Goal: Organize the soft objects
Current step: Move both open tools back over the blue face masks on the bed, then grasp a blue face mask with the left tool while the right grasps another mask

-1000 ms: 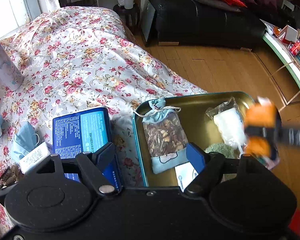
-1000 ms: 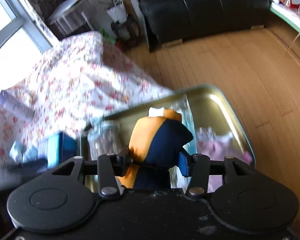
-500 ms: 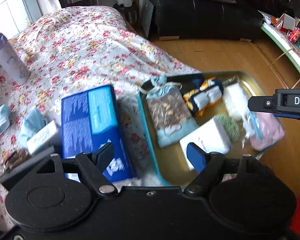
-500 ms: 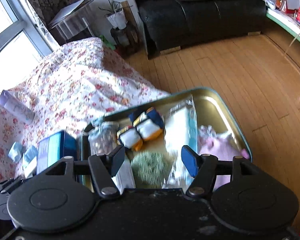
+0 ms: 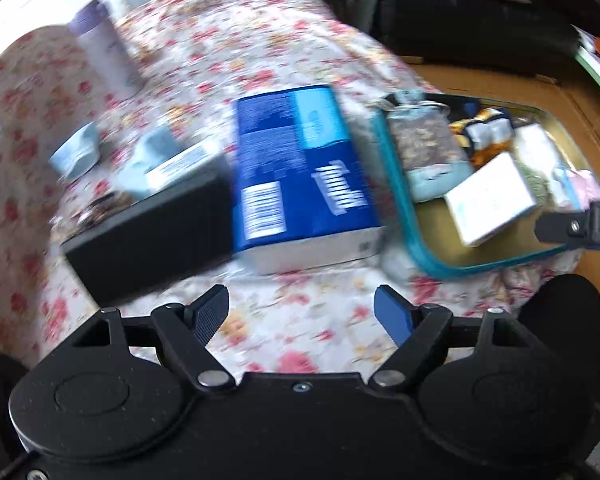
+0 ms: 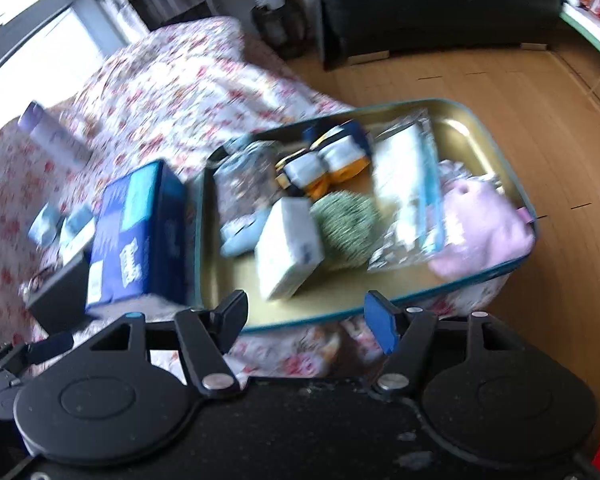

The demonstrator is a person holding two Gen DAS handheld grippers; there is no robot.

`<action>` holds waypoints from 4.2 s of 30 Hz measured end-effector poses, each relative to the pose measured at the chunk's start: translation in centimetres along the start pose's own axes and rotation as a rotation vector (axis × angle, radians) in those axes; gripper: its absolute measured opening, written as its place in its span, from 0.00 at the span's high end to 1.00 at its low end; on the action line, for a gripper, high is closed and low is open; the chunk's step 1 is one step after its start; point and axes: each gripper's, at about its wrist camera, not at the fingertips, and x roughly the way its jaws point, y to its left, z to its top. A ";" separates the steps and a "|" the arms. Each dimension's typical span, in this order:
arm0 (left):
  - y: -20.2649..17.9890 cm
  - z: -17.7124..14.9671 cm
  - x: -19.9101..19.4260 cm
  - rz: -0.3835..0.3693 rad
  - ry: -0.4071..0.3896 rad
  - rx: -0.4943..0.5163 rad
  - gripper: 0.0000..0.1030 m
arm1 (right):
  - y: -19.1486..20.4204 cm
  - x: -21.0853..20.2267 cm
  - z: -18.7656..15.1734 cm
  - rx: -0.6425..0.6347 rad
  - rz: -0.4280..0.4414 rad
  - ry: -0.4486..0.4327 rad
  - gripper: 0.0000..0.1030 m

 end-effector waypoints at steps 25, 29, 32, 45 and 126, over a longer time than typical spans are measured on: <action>20.6 5.5 1.2 0.250 -0.096 -0.349 0.16 | 17.4 1.9 0.0 -0.342 0.079 0.069 0.34; 23.3 7.1 2.7 0.243 -0.101 -0.380 0.16 | 20.1 2.2 0.8 -0.390 0.088 0.056 0.34; 25.0 8.4 4.5 0.224 -0.093 -0.406 0.16 | 21.9 2.3 1.3 -0.421 0.097 0.048 0.33; 26.8 12.4 12.5 0.249 -0.082 -0.406 0.16 | 26.9 5.1 3.4 -0.477 0.120 0.049 0.32; 30.6 12.9 16.8 0.073 -0.031 -0.474 0.45 | 35.0 19.4 5.7 -0.628 0.111 0.256 0.55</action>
